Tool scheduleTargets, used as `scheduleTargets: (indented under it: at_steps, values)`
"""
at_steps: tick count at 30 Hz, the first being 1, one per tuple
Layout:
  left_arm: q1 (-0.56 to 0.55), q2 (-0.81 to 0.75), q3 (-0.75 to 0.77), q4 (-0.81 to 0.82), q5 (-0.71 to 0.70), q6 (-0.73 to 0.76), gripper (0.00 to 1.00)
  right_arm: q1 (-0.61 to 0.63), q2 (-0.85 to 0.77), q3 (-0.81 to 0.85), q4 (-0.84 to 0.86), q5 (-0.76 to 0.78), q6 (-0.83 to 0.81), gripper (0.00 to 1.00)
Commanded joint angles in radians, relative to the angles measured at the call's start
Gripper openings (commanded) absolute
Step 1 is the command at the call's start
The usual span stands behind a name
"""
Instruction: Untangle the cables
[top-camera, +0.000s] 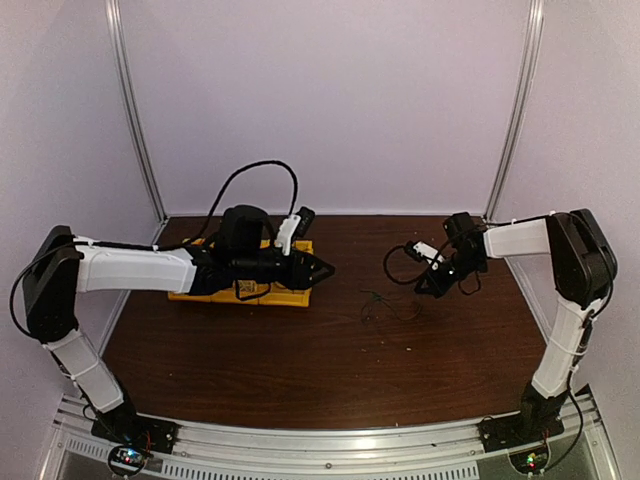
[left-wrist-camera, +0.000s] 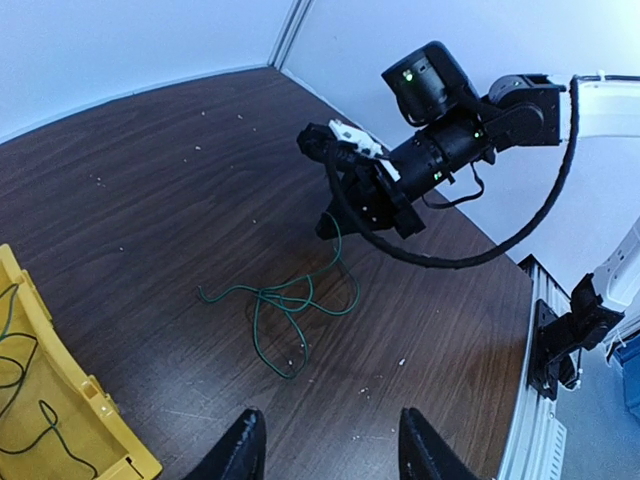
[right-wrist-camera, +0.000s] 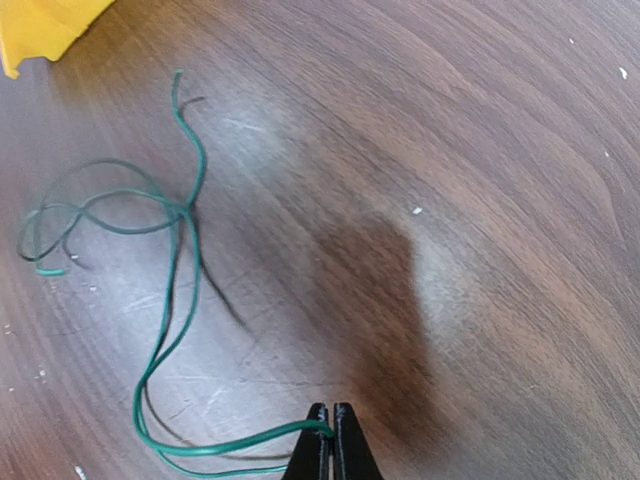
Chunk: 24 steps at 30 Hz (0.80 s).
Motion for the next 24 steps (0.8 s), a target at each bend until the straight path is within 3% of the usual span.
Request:
scheduleTargets:
  at_steps: [1,11,18,24]
  values:
    - [-0.025,0.054,-0.016,0.163,0.025,-0.003,0.46,0.017,-0.096,0.052,-0.063,-0.111,-0.014,0.0]
    - [-0.1,0.076,-0.018,0.333,0.03,0.083,0.5,0.149,-0.259,0.289,-0.243,-0.159,-0.019,0.0]
    - [-0.107,0.039,-0.076,0.514,-0.001,0.095,0.51,0.275,-0.261,0.449,-0.315,-0.162,-0.015,0.0]
    - [-0.126,0.052,-0.063,0.547,-0.033,0.156,0.53,0.361,-0.21,0.56,-0.366,-0.173,-0.03,0.0]
